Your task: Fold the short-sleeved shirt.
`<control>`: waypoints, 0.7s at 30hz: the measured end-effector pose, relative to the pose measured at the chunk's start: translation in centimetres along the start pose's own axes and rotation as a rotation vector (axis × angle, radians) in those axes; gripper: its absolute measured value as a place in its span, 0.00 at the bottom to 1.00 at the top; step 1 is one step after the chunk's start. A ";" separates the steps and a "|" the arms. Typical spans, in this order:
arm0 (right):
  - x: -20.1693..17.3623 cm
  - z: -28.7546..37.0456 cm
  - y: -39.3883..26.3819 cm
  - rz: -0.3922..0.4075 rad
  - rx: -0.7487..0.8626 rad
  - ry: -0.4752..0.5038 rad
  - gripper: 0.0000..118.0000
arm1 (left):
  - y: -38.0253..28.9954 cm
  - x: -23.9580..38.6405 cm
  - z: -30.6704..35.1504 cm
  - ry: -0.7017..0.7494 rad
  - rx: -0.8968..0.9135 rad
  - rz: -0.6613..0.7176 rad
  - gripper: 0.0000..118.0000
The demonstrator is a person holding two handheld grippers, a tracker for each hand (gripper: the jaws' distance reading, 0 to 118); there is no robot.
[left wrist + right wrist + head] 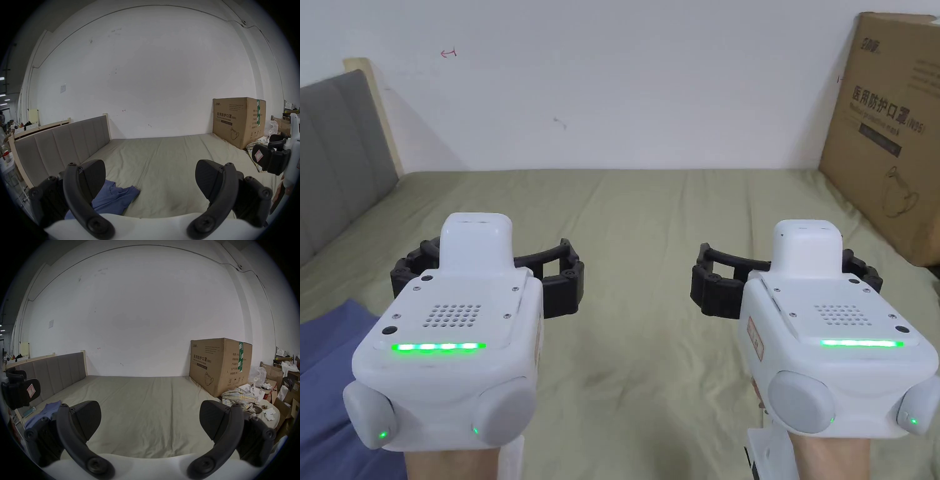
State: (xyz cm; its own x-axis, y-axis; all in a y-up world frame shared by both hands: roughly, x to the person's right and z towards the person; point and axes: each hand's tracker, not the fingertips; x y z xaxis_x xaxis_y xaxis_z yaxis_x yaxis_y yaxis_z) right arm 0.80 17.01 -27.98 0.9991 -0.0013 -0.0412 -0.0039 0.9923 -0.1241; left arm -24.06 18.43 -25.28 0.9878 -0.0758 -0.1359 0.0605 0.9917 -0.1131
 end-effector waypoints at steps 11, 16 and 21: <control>0.2 0.3 0.0 -0.017 0.024 -0.008 1.00 | 0.0 -0.2 0.4 0.000 0.036 0.013 0.95; 0.3 0.1 -0.1 -0.021 0.029 -0.011 1.00 | 0.1 -0.1 0.5 0.001 0.042 0.003 0.95; 0.2 0.4 -0.2 -0.012 0.042 -0.006 1.00 | 0.2 -0.2 0.3 0.006 0.038 -0.004 0.95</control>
State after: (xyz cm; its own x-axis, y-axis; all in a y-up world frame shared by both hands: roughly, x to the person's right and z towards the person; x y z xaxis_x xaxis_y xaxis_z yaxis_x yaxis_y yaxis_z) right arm 1.06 16.88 -27.56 0.9993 -0.0122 -0.0340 0.0093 0.9965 -0.0827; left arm -24.21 18.63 -24.99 0.9867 -0.0801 -0.1415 0.0699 0.9947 -0.0759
